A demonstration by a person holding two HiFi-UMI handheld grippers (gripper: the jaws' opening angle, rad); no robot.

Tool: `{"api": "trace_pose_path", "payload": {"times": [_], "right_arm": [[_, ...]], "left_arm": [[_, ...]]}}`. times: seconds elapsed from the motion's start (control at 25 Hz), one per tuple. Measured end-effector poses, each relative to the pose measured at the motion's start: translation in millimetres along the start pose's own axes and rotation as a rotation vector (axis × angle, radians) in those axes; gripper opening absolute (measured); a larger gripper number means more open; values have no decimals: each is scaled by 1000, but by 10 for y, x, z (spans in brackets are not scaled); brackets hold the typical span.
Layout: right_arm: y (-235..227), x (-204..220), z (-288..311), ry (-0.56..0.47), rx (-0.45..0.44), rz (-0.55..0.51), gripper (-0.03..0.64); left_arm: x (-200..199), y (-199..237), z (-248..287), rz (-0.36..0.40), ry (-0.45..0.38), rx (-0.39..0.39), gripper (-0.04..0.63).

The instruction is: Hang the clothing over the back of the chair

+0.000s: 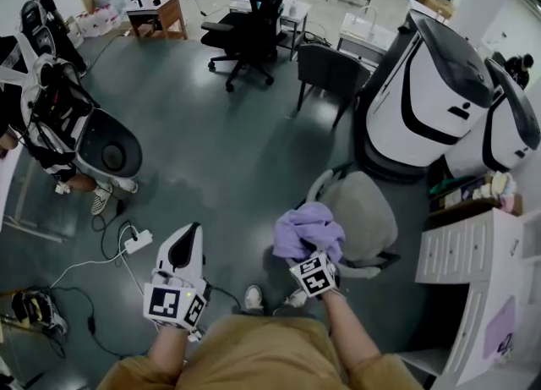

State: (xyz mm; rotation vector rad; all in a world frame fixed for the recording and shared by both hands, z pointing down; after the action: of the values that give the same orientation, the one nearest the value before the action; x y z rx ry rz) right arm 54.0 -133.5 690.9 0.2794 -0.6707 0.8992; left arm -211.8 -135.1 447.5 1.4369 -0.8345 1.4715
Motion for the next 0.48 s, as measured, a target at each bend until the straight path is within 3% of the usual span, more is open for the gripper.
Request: {"api": "trace_pose_path", "payload": {"times": [0.28,0.48], "right_arm": [[67,22,-96,16,-31,-6,349],[88,117,-172,47,-37,-23,376]], "left_arm": [[-45,-34,50,-4,-20,39,3],[-25,-76,103,-9,-23,59,3]]}}
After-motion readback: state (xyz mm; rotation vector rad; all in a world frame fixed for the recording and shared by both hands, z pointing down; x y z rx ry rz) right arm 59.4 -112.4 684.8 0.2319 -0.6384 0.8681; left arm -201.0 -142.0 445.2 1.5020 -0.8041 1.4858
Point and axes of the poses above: the fingertips, and each gripper's own axes: z forward along the fingers, y to its left, x out of its underside, the point moved 6 cm from there along -z, backward along the fingers, and after that the axes turned 2 degrees about -y, right-handed, at the moved point
